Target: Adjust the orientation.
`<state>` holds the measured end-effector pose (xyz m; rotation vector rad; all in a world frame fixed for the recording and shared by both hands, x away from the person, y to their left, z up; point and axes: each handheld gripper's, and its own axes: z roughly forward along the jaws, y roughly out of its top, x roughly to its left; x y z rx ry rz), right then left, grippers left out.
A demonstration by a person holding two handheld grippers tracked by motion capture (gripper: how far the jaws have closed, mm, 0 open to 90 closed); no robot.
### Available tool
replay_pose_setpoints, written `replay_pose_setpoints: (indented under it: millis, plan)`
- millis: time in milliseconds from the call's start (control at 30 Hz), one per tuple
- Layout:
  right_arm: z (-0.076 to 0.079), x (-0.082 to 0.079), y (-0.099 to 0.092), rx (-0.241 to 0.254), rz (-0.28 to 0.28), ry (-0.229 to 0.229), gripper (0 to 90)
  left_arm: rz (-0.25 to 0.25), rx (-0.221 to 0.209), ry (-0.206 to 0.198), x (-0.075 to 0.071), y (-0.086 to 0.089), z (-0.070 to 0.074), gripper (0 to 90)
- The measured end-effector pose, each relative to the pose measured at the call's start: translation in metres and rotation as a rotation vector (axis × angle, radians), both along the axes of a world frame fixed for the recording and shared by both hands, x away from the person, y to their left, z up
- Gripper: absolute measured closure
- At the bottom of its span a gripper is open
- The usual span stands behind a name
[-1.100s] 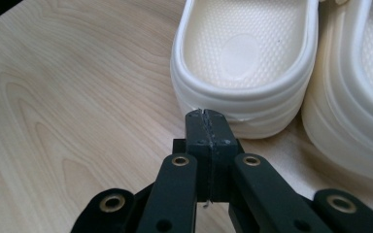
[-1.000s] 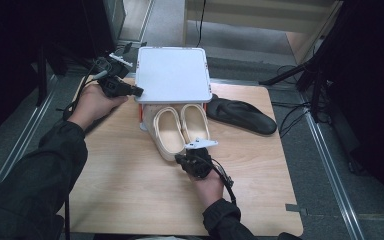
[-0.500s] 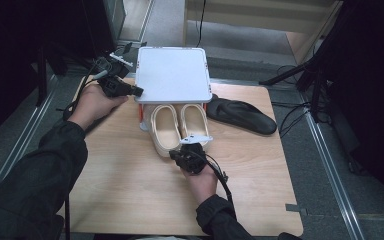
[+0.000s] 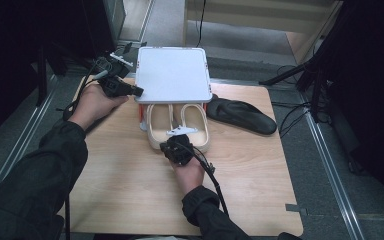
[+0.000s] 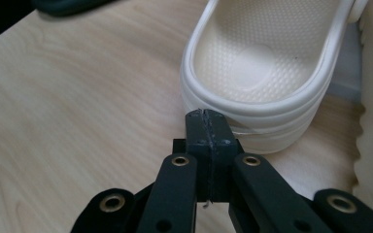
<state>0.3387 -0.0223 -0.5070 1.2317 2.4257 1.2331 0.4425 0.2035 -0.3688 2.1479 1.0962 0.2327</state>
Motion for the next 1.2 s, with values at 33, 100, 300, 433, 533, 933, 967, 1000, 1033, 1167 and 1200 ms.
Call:
replay_pose_setpoints:
  millis: [33, 100, 300, 433, 533, 933, 967, 1000, 1033, 1167, 1200]
  plan:
    - [0.0, 0.002, 0.003, -0.001, 0.001, 0.0, 90.0, -0.002, 0.0, 0.002, 0.0, 0.0, 0.0, 90.0]
    - [0.001, 0.006, 0.008, -0.023, -0.006, -0.004, 90.0, -0.003, 0.003, 0.0, 0.0, 0.0, 0.0, 90.0]
    - [0.003, 0.021, 0.019, -0.016, -0.042, 0.01, 90.0, 0.006, 0.002, -0.005, -0.001, -0.001, 0.0, 90.0]
    - [0.005, 0.031, 0.027, -0.044, -0.059, 0.0, 90.0, 0.007, 0.006, -0.009, -0.001, -0.002, 0.0, 90.0]
    - [0.007, 0.039, 0.032, -0.07, -0.072, -0.005, 90.0, 0.003, 0.012, -0.007, -0.001, -0.002, 0.0, 90.0]
    - [0.005, 0.061, 0.039, -0.067, -0.115, 0.012, 90.0, 0.01, 0.005, -0.008, -0.001, -0.002, 0.0, 90.0]
    - [0.005, 0.062, 0.039, -0.066, -0.115, 0.016, 90.0, 0.008, 0.004, -0.005, -0.001, -0.001, 0.0, 90.0]
    - [0.006, 0.062, 0.039, -0.065, -0.112, 0.02, 90.0, 0.008, 0.003, -0.005, -0.001, -0.001, 0.0, 90.0]
    - [0.006, 0.062, 0.039, -0.063, -0.107, 0.011, 90.0, 0.009, 0.003, -0.005, -0.001, -0.001, 0.0, 90.0]
    - [0.013, 0.057, 0.038, -0.048, -0.092, -0.001, 90.0, 0.006, 0.0, -0.001, -0.001, -0.001, 0.0, 90.0]
    - [0.015, 0.054, 0.038, -0.045, -0.085, -0.003, 90.0, 0.007, 0.002, 0.0, -0.001, -0.001, 0.0, 90.0]
